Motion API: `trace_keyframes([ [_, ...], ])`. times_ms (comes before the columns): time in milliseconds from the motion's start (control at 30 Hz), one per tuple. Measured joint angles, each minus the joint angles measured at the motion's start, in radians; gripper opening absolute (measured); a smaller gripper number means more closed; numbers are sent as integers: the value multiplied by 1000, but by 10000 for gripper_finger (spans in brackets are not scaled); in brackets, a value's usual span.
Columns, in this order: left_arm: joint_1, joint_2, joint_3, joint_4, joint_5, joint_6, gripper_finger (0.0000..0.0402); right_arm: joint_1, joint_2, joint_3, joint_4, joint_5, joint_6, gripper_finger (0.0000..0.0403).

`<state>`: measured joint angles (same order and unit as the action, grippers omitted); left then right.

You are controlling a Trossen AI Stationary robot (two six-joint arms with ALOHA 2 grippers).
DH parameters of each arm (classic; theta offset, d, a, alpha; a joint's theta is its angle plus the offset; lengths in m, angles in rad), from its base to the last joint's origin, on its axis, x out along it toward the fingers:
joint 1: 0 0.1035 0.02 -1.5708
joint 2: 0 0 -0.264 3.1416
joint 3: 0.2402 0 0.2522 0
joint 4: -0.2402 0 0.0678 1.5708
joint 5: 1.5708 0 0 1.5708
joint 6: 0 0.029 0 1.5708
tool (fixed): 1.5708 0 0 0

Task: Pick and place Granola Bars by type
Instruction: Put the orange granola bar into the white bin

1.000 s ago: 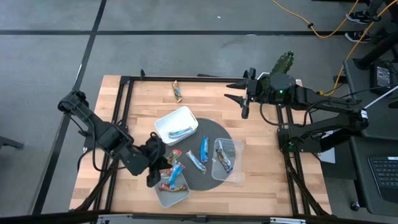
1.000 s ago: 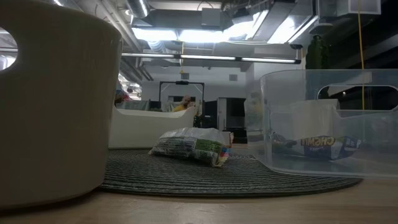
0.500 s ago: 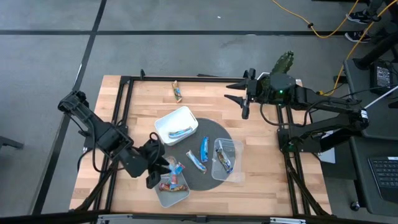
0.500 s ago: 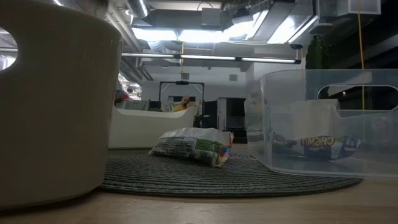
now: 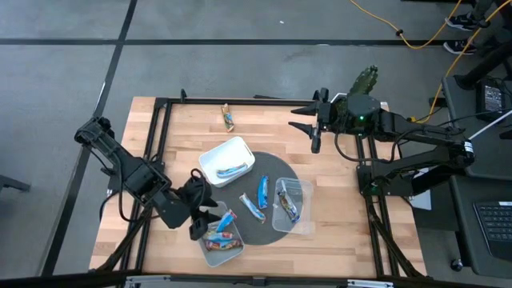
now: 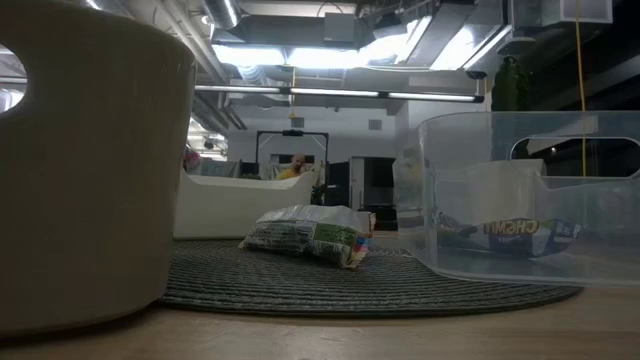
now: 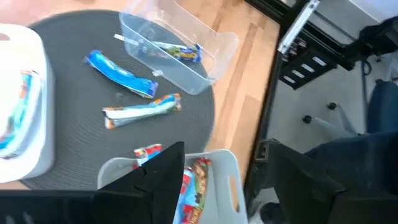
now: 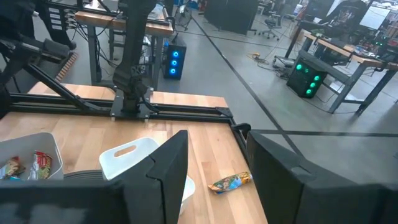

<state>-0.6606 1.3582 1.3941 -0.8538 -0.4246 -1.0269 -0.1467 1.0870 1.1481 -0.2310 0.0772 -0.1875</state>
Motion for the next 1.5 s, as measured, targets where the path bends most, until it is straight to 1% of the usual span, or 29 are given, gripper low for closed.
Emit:
trace_keyframes([
  [100,1,0,0,-21,-46,1,212,0,0,0,0,0,0,167],
  [200,12,0,0,-13,-124,41,208,0,0,0,0,0,-3,167],
  [300,42,-1,0,33,-211,141,203,0,0,0,-19,0,-4,167],
  [333,57,-1,0,58,-227,193,202,0,0,0,-33,0,-4,167],
  [400,98,-2,0,105,-228,305,200,0,0,0,-75,-1,-4,167],
  [467,154,-2,0,136,-192,391,200,0,0,0,-120,-2,-3,167],
  [633,333,14,0,143,-23,509,200,0,0,-8,-222,-2,22,167],
  [767,454,54,0,142,101,557,200,0,0,-8,-300,20,29,167],
  [867,507,110,0,143,202,574,200,0,0,-8,-360,33,38,167],
  [1000,512,198,0,140,344,658,200,0,0,-8,-432,34,68,167],
  [1100,481,264,0,138,406,793,196,0,0,-9,-463,35,79,167],
  [1167,461,305,0,130,421,888,195,0,0,-9,-463,35,77,167],
  [1233,446,348,0,126,421,948,195,0,0,-9,-461,35,74,167],
  [1433,419,479,0,123,422,1030,206,0,0,-9,-460,35,74,167],
  [1500,424,500,-1,123,438,1035,214,0,0,-9,-460,35,74,167],
])
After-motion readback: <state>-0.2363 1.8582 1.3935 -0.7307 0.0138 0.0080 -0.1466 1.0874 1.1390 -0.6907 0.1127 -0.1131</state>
